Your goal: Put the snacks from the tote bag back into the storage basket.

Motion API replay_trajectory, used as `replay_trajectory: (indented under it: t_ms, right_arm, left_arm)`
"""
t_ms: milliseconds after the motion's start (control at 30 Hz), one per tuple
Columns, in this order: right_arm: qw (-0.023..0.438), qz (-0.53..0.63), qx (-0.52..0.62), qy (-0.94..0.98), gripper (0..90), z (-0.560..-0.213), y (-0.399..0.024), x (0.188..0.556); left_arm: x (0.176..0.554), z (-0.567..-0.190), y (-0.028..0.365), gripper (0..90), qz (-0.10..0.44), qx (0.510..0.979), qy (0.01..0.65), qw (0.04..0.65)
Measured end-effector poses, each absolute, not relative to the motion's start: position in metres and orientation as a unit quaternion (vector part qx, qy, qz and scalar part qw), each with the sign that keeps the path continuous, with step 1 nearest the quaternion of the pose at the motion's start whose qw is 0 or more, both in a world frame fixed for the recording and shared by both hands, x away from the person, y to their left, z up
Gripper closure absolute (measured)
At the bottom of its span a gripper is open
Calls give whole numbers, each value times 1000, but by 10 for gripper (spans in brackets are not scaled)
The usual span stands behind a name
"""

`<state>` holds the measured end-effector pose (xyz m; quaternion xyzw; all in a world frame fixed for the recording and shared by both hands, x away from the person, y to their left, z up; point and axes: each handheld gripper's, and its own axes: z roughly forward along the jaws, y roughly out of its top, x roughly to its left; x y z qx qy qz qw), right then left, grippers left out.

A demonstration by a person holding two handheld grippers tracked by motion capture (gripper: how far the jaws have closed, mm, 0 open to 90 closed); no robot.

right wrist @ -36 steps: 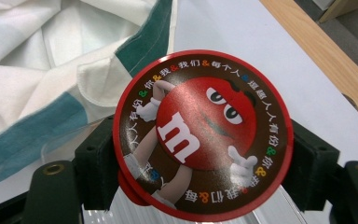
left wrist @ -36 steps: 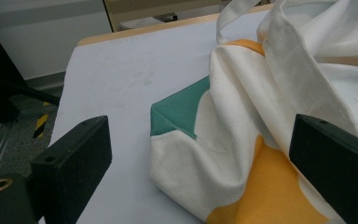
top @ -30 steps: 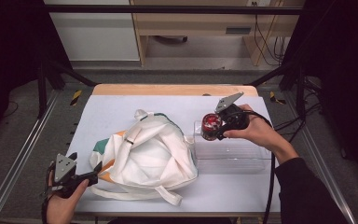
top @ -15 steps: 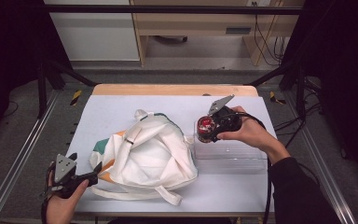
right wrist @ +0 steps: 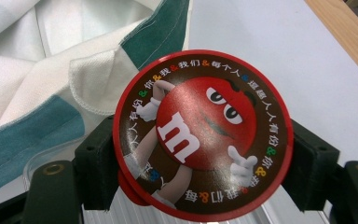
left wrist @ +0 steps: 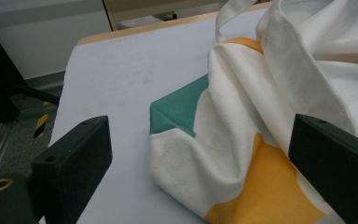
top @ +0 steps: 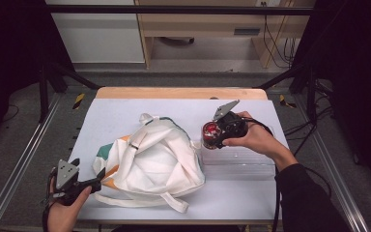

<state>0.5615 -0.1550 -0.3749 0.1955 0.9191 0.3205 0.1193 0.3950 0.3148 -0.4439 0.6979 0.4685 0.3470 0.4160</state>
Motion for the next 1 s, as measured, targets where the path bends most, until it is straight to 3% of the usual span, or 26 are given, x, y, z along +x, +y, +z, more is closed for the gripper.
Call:
replay_trajectory:
  t_ms: [1000]
  right_arm:
    - [107, 297, 206, 926, 259, -402, -151, 563]
  left_arm:
    - [395, -444, 315, 60, 345, 701, 467, 414]
